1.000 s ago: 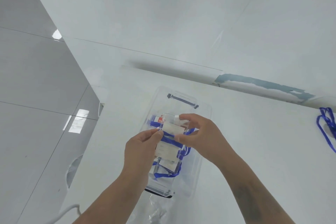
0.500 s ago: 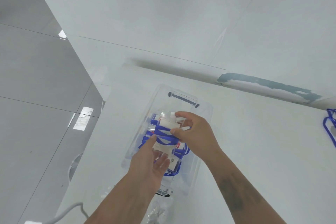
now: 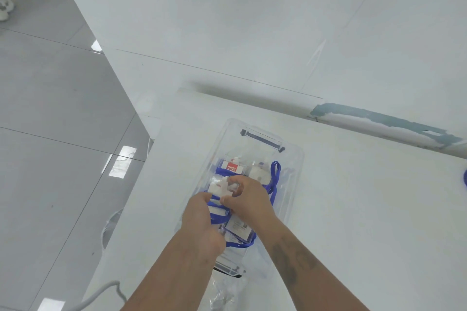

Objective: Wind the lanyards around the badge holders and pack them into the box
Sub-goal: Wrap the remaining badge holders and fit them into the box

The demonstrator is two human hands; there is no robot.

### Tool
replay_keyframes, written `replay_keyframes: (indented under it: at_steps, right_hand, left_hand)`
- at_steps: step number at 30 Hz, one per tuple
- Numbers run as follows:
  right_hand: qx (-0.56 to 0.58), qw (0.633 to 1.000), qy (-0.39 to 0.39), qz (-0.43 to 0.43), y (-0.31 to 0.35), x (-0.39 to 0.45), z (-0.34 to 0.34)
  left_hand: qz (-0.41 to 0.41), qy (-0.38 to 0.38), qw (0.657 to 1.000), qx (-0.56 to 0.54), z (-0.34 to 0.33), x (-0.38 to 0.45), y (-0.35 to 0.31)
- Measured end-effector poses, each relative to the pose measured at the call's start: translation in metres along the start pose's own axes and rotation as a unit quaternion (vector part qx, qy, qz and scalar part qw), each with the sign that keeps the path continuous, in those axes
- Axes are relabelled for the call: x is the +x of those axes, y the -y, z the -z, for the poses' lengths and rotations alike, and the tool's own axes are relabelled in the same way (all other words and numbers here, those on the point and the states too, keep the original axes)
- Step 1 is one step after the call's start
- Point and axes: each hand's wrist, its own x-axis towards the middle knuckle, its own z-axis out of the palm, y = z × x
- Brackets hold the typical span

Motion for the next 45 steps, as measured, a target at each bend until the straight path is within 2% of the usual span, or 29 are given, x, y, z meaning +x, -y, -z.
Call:
replay_keyframes:
  at_steps: [5,8,10,16,19,28,33,40,45]
  right_hand:
    - [-0.126,0.992,0.015,0.020,0.007,0.000,-0.002]
    - [-0.269,0.961,0.032,0.064,0.010,0.004,-0.004]
    - [-0.321,0.942,0.027,0.090,0.009,0.008,-0.006]
    - [-0.221,0.975,-0.005,0.038,0.009,0.017,-0.008]
    - [-0.170,0.984,-0.034,0.040,0.009,0.016,0.001]
    - [-0.129,0.989,-0.048,0.046,0.007,0.016,0.000]
    - [-0.135,0.990,-0.008,0.032,0.005,0.012,-0.002]
    - [-0.159,0.986,-0.002,0.046,0.011,0.009,0.010]
    - [-0.121,0.990,-0.022,0.063,0.008,0.000,0.024]
  left_hand:
    - [0.029,-0.039,0.999,0.008,-0.004,0.010,-0.003]
    - [0.038,-0.045,0.998,0.009,-0.005,0.015,-0.004]
    - [0.031,-0.053,0.998,0.017,-0.006,0.016,-0.006]
    - [0.015,-0.063,0.997,0.033,-0.006,0.013,-0.003]
    - [-0.002,-0.077,0.996,0.048,-0.006,0.012,-0.001]
    - [-0.022,-0.060,0.994,0.085,0.002,0.012,-0.006]
    - [-0.022,-0.060,0.995,0.071,0.006,0.006,0.001]
    - [-0.031,-0.068,0.996,0.048,0.012,0.011,0.002]
    - [-0.078,-0.046,0.995,0.040,0.007,-0.016,-0.003]
